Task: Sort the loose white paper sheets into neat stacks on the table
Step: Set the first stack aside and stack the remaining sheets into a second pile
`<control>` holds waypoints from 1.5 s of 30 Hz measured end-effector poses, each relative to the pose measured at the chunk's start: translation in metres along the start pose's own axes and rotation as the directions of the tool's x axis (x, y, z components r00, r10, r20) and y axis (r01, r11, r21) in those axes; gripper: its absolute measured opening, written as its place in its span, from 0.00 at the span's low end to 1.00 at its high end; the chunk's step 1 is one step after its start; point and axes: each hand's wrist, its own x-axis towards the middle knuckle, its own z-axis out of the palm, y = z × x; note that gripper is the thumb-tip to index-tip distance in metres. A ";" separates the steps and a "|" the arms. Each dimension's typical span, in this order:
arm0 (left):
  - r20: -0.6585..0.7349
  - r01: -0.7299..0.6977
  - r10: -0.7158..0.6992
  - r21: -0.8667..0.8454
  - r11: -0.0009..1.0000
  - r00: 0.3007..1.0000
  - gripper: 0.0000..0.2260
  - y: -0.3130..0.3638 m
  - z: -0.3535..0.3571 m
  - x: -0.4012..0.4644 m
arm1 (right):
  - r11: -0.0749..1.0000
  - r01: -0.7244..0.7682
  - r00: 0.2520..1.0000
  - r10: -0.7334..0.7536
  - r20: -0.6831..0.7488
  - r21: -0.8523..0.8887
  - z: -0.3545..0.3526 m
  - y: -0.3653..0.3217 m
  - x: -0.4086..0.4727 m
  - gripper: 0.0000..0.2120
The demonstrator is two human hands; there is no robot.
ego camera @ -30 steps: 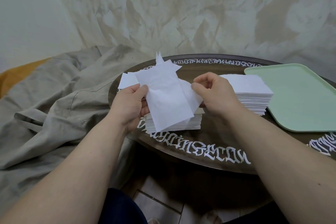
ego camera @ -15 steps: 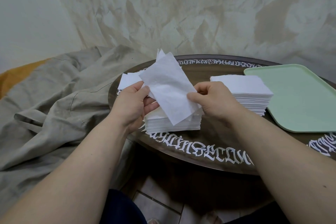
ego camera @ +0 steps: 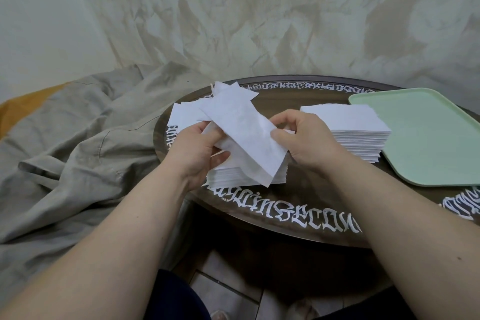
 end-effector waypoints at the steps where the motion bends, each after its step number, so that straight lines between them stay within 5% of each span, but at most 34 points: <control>1: -0.039 -0.008 0.009 0.023 1.000 0.999 0.02 -0.001 0.001 0.000 | 0.997 0.001 0.998 -0.005 -0.059 -0.075 0.000 0.002 0.001 0.04; 5: -0.154 -0.052 0.069 0.111 0.992 0.986 0.07 -0.003 0.001 0.002 | 0.928 0.063 0.961 -0.156 -0.230 -0.367 -0.002 0.003 0.000 0.05; 8: -0.156 -0.051 0.078 0.170 0.984 0.985 0.05 -0.002 0.000 0.001 | 0.897 0.237 0.959 -0.277 -0.056 -0.373 0.002 -0.002 -0.003 0.09; 11: -0.200 -0.015 0.051 0.178 0.984 0.979 0.06 0.000 -0.004 0.001 | 0.852 0.280 0.956 -0.204 0.211 -0.443 0.011 0.001 -0.009 0.14; 16: -0.203 0.049 -0.042 0.027 0.998 0.978 0.19 0.007 -0.013 0.002 | 0.847 0.278 0.954 -0.187 0.235 -0.454 0.008 0.000 -0.010 0.10; 20: -0.140 0.013 0.039 0.353 0.936 0.989 0.08 0.002 -0.020 0.004 | 0.828 0.292 0.951 -0.196 0.240 -0.478 0.004 0.000 -0.010 0.06; 23: -0.115 -0.152 0.195 0.304 0.941 0.974 0.04 0.003 -0.015 0.003 | 0.830 0.313 0.948 -0.307 0.091 -0.462 0.003 -0.002 -0.008 0.04; 27: -0.071 -0.300 0.302 0.029 0.953 0.951 0.09 0.016 -0.001 0.002 | 0.763 0.403 0.740 -0.597 -0.311 -0.505 -0.007 -0.010 0.000 0.05; 31: -0.020 -0.052 0.060 0.282 0.958 0.998 0.13 -0.001 -0.013 0.006 | 0.794 0.239 0.950 -0.312 -0.037 -0.559 -0.005 0.006 -0.002 0.07; 33: -0.033 0.025 -0.015 0.324 0.946 0.999 0.12 -0.006 -0.019 0.006 | 0.851 0.158 0.985 -0.172 0.017 -0.501 -0.003 0.013 -0.003 0.08; 40: -0.067 0.105 -0.087 0.339 0.935 0.994 0.12 -0.006 -0.024 0.008 | 0.967 0.012 0.954 -0.088 -0.287 -0.256 -0.001 0.006 0.003 0.08; 45: -0.137 0.113 -0.059 0.429 0.896 0.989 0.03 -0.004 -0.027 0.008 | 0.982 0.098 0.871 -0.164 -0.463 -0.162 -0.014 0.002 0.002 0.07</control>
